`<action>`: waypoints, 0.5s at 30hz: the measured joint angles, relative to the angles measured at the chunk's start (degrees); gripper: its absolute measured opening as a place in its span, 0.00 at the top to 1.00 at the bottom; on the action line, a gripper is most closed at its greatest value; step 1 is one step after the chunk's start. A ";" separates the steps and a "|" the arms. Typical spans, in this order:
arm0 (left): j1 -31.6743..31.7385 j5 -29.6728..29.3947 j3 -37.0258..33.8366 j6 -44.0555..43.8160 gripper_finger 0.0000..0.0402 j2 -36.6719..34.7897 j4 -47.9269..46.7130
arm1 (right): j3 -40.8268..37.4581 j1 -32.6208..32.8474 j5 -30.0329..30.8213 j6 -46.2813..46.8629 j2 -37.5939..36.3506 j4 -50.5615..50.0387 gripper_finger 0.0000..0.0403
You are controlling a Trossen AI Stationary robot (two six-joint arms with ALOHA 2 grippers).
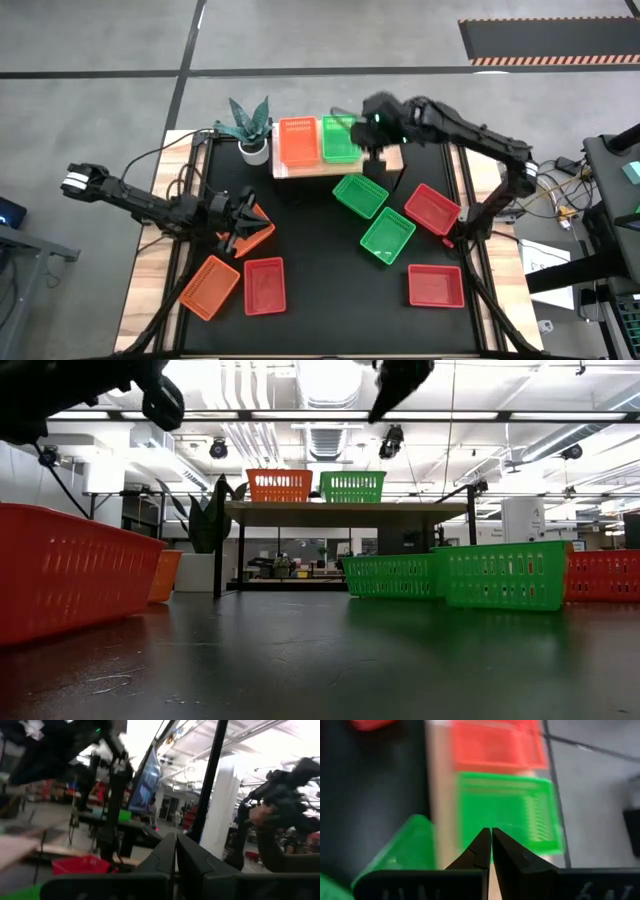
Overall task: Stack baskets on shelf by color
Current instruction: Put the bottom left red bin on the shelf
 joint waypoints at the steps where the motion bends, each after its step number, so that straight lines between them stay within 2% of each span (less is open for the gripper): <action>1: -0.03 0.00 0.17 -0.92 1.00 0.85 -0.22 | -1.03 2.05 0.00 0.91 -0.99 0.01 0.98; 9: -1.14 -0.17 1.93 -6.65 1.00 6.71 -0.10 | -13.32 18.20 0.62 8.28 -9.23 6.23 0.98; 15: -3.76 -0.35 4.24 -8.04 1.00 9.52 -0.63 | -22.97 29.11 8.29 13.80 -13.58 13.93 0.98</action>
